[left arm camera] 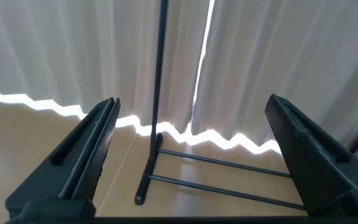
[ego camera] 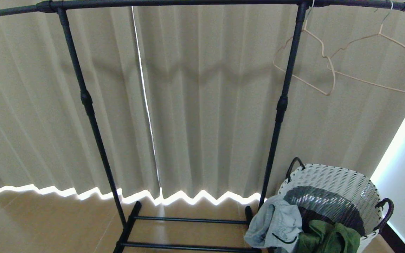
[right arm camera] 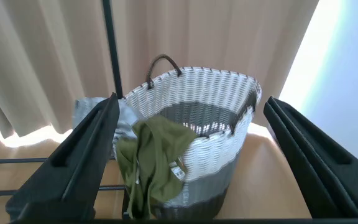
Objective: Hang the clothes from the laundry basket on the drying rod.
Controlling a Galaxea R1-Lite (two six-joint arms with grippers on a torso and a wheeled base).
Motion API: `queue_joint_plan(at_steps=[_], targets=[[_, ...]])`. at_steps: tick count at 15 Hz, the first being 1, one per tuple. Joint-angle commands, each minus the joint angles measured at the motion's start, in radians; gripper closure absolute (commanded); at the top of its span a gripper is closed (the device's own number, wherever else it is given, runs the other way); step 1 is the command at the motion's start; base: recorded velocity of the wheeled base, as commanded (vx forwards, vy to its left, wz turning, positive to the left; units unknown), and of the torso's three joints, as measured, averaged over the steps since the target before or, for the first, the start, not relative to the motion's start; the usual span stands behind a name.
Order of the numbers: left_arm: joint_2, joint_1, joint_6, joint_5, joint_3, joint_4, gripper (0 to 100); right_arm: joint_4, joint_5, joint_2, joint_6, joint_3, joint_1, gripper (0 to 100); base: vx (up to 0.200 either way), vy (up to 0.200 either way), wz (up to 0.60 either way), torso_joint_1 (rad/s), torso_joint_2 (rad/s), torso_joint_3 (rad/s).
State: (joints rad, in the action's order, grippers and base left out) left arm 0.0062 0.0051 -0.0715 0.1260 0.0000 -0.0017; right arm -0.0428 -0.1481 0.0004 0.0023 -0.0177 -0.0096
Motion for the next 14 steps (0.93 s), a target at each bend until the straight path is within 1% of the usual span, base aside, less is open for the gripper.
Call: queue_joint_plan(at_steps=[1, 9, 14], targets=[[0.001, 0.001, -0.001, 0.001, 0.0, -0.001, 0, -0.002, -0.001, 0.0, 0.001, 0.001, 0.0, 0, 0.0, 0.0, 0.0, 0.0, 0.0, 0.0], [0.003, 0.001, -0.002, 0.004, 0.0, -0.001, 0, -0.002, -0.002, 0.0, 0.001, 0.001, 0.0, 0, 0.0, 0.0, 0.0, 0.0, 0.0, 0.0], [0.001, 0.001, -0.002, 0.004, 0.0, -0.001, 0, -0.002, -0.002, 0.0, 0.001, 0.001, 0.0, 0, 0.2, 0.0, 0.0, 0.0, 0.0, 0.0]])
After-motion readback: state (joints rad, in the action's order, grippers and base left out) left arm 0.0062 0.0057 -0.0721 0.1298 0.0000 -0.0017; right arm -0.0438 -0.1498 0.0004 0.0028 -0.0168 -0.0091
